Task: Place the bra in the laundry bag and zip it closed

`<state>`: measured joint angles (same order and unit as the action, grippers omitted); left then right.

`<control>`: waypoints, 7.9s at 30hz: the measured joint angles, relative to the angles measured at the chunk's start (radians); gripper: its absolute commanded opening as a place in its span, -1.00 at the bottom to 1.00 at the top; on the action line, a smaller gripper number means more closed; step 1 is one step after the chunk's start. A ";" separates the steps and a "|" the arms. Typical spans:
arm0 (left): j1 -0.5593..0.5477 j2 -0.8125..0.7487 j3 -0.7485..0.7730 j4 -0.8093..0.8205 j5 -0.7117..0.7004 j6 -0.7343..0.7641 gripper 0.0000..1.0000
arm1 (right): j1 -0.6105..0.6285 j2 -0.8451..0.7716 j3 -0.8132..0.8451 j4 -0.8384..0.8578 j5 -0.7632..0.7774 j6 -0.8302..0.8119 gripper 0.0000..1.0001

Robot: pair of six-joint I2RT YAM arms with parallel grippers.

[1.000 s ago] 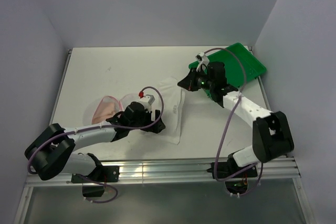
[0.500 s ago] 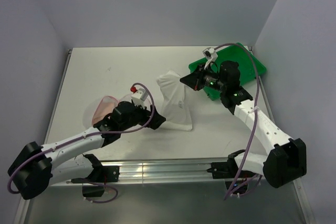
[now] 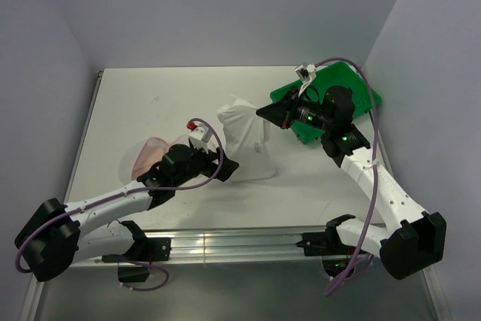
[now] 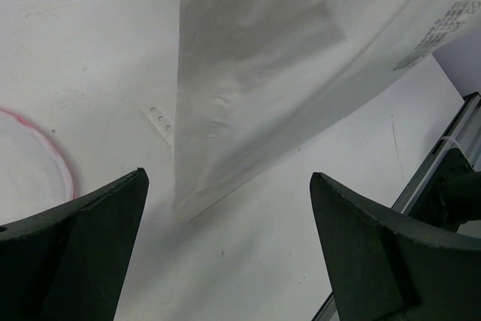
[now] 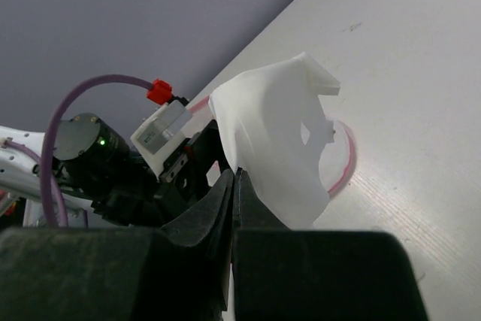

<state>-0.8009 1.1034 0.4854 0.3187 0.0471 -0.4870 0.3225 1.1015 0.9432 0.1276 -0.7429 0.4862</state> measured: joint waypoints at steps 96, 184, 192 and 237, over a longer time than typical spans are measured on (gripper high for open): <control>0.171 -0.066 0.256 -0.111 0.087 -0.307 -1.00 | 0.196 0.061 -0.103 -0.069 -0.059 -0.307 0.99; 0.575 -0.132 0.326 -1.011 -0.617 -0.124 0.20 | 0.465 -0.159 -0.081 -0.045 0.356 -0.053 -1.00; 0.614 -0.119 0.303 -0.906 -0.405 -0.042 -0.99 | 0.465 -0.176 -0.095 -0.005 0.362 -0.033 -1.00; 0.549 -0.415 -0.020 -0.539 -0.069 -0.395 -1.00 | 0.570 0.374 -0.259 0.645 0.488 0.409 -1.00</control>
<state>-0.2523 0.6888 0.4656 -0.2207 -0.0216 -0.8822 0.8925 1.4757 0.6842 0.7727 -0.2546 0.8948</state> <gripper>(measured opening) 0.010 0.172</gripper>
